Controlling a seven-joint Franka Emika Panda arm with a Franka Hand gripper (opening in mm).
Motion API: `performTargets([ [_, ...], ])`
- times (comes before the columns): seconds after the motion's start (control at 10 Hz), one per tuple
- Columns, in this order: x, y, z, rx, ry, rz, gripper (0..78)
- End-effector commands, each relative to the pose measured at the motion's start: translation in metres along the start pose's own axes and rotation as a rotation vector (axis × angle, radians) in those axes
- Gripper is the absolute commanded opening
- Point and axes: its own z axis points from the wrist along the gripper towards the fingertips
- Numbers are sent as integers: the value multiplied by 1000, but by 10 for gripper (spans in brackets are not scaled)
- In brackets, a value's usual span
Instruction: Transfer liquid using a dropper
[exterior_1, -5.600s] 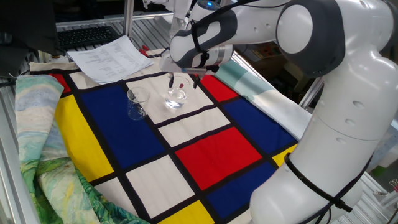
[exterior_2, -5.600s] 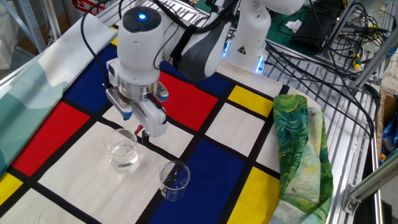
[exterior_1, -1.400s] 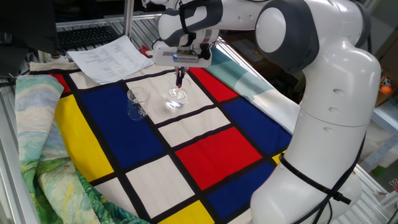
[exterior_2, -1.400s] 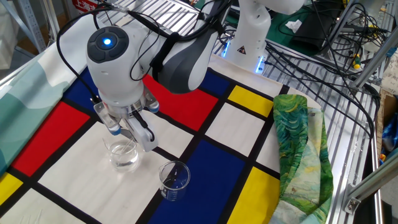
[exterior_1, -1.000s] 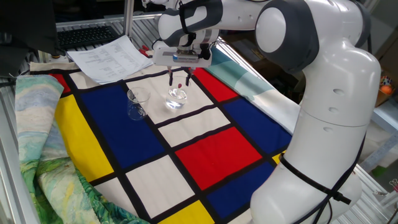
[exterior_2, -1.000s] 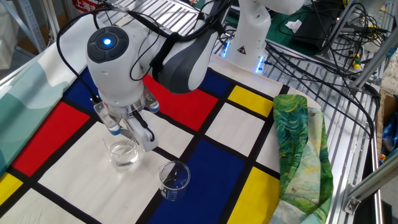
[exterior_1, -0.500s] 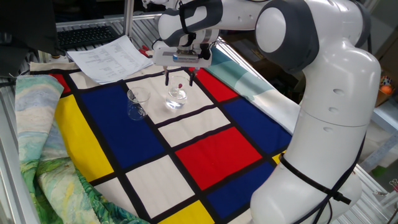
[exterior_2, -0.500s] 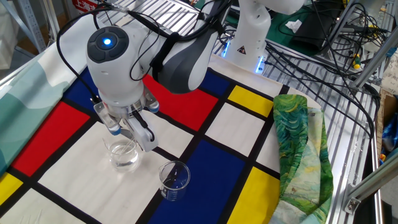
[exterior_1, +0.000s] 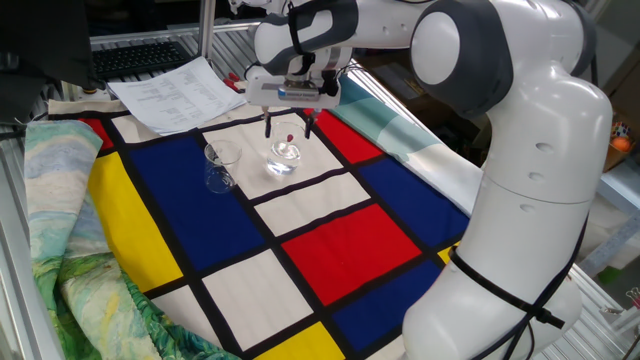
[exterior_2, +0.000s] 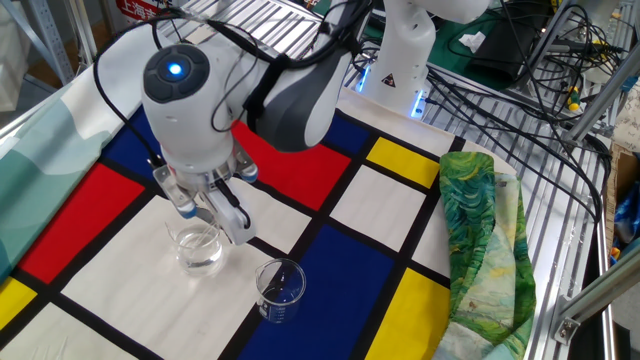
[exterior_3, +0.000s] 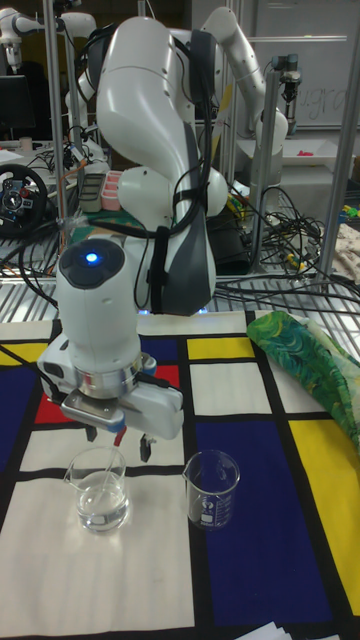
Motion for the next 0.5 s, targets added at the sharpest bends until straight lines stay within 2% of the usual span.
performTargets([
  [0.1, 4, 2, 13, 0, -1, 0, 775],
  [0.5, 5, 2, 13, -4, 1, -8, 775],
])
